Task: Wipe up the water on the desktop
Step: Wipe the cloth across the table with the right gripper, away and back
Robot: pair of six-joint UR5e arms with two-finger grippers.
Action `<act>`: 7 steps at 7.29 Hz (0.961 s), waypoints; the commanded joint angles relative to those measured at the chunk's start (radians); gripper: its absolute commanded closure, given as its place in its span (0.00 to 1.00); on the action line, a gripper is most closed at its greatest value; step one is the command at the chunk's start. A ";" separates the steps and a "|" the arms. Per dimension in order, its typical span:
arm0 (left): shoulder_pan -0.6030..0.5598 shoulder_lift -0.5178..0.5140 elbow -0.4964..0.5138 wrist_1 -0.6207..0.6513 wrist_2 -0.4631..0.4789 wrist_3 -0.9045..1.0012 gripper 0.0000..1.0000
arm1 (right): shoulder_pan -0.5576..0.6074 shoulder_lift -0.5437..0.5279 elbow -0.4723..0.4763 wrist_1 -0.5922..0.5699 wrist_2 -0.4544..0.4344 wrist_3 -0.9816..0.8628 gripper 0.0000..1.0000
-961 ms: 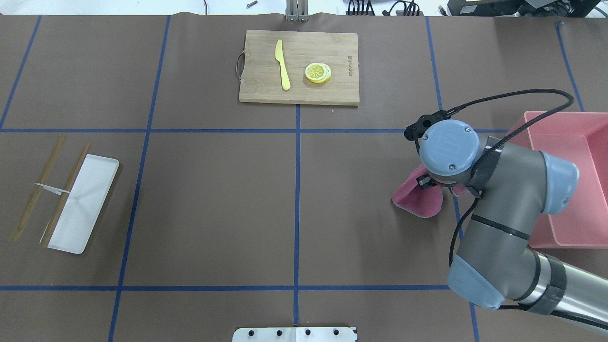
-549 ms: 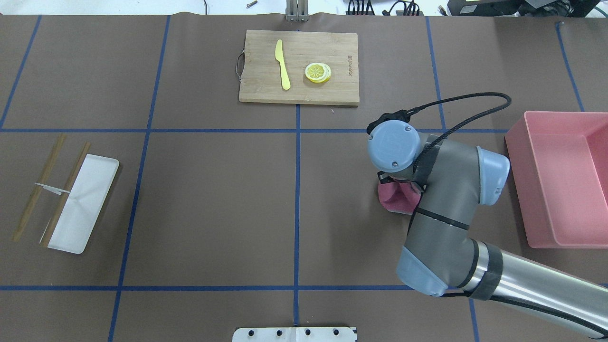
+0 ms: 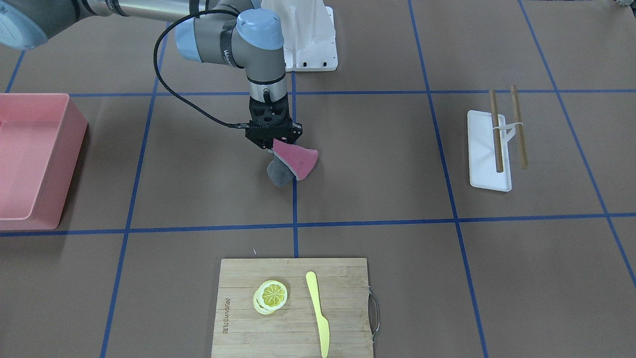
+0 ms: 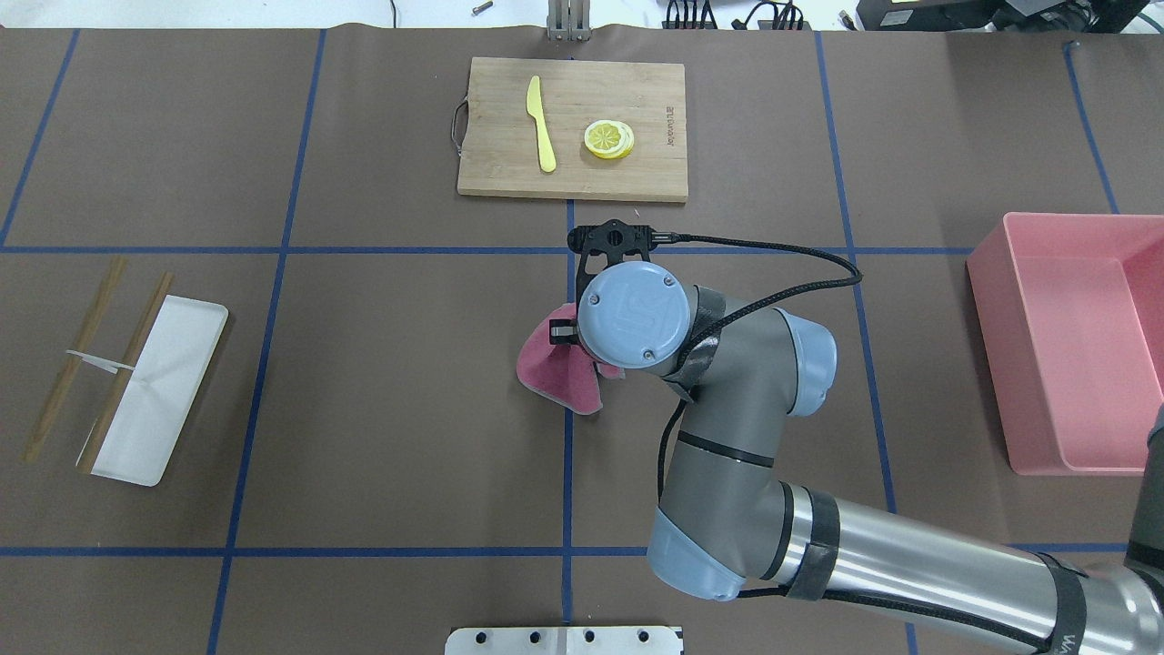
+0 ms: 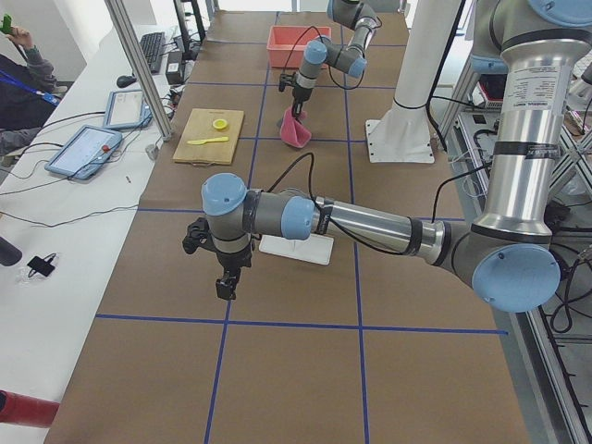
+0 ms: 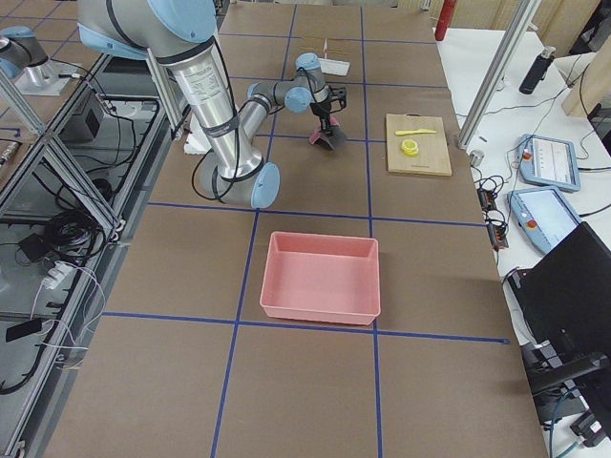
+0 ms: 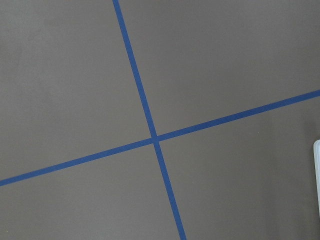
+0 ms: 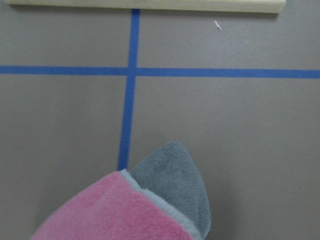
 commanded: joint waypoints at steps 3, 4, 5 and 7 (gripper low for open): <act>0.001 0.003 -0.005 -0.001 -0.007 0.000 0.01 | 0.096 -0.406 0.330 -0.429 -0.003 -0.421 1.00; 0.001 0.003 -0.003 -0.001 -0.007 0.000 0.01 | 0.135 -0.475 0.356 -0.452 -0.008 -0.498 1.00; 0.001 0.001 -0.003 -0.001 -0.007 0.000 0.02 | 0.121 -0.457 0.347 -0.446 -0.009 -0.497 1.00; 0.001 0.000 -0.003 -0.001 -0.004 0.000 0.01 | 0.044 -0.206 0.248 -0.439 0.001 -0.303 1.00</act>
